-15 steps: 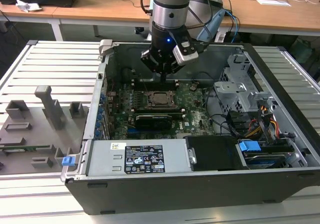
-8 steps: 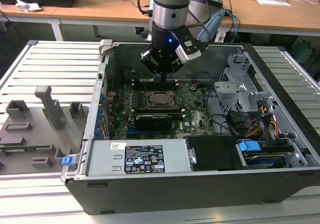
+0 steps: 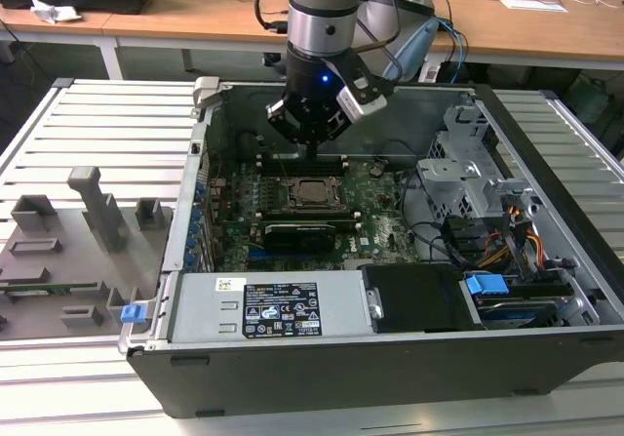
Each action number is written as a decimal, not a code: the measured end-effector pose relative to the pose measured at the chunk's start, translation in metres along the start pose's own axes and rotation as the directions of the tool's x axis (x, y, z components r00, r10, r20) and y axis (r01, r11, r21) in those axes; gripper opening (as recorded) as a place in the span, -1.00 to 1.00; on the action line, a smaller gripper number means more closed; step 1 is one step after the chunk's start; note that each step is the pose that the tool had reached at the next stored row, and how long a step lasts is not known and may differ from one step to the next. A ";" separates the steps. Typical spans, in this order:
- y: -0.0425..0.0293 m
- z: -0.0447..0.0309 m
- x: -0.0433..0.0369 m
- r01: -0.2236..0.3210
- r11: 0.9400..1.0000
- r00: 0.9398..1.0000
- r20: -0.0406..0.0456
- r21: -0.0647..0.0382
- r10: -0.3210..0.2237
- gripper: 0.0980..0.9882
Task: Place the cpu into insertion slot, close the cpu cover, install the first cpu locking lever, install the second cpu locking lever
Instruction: 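Install the first cpu locking lever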
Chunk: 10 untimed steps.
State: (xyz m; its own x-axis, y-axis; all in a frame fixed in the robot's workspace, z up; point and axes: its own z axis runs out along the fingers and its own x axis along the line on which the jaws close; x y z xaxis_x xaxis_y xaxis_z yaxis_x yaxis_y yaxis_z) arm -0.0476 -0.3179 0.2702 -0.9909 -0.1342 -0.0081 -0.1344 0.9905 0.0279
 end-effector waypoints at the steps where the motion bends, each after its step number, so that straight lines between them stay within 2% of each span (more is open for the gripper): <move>1: 0.0004 0.0001 0.0022 0.000 1.000 1.000 0.000 -0.001 0.000 -0.98; 10: 0.0015 0.0000 0.0112 0.000 1.000 1.000 0.000 -0.001 0.000 -0.98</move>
State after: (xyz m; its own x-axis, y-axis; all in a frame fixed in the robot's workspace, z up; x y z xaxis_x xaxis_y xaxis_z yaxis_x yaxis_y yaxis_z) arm -0.0589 -0.3179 0.2701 -0.9909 -0.1342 -0.0083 -0.1343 0.9905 0.0289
